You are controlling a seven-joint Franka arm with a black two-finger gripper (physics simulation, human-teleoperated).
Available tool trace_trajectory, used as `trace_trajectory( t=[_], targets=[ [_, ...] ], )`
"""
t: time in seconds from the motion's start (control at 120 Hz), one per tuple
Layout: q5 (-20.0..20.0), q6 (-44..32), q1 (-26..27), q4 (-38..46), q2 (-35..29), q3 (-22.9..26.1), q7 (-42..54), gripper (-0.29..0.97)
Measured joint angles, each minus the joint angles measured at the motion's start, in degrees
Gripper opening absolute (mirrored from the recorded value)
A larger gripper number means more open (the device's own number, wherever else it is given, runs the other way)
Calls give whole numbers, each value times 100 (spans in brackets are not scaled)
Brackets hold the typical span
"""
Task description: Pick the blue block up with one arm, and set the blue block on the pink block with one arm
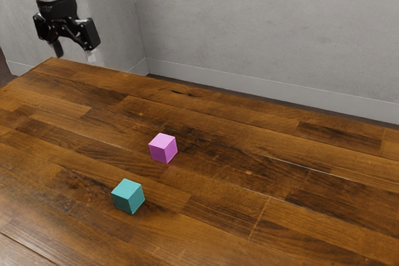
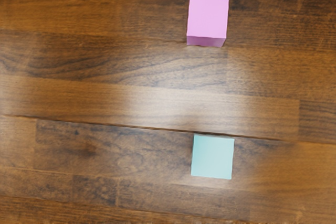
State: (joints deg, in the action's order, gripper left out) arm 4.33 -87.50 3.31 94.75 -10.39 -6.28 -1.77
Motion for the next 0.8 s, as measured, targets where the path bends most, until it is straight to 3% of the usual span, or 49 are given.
trace_trajectory(
  t=[0.208,0.35,0.45,0.575,0.8],
  targets=[
    [63,-179,-50,388,-98,-17,-128,68],
    [-815,-632,-431,1550,-255,-54,-279,68],
    [-599,-955,-382,1960,-59,-20,-305,68],
    [-341,-1962,-356,2706,200,18,-259,68],
    [-342,-3590,-345,3958,76,482,-481,68]
  ],
)
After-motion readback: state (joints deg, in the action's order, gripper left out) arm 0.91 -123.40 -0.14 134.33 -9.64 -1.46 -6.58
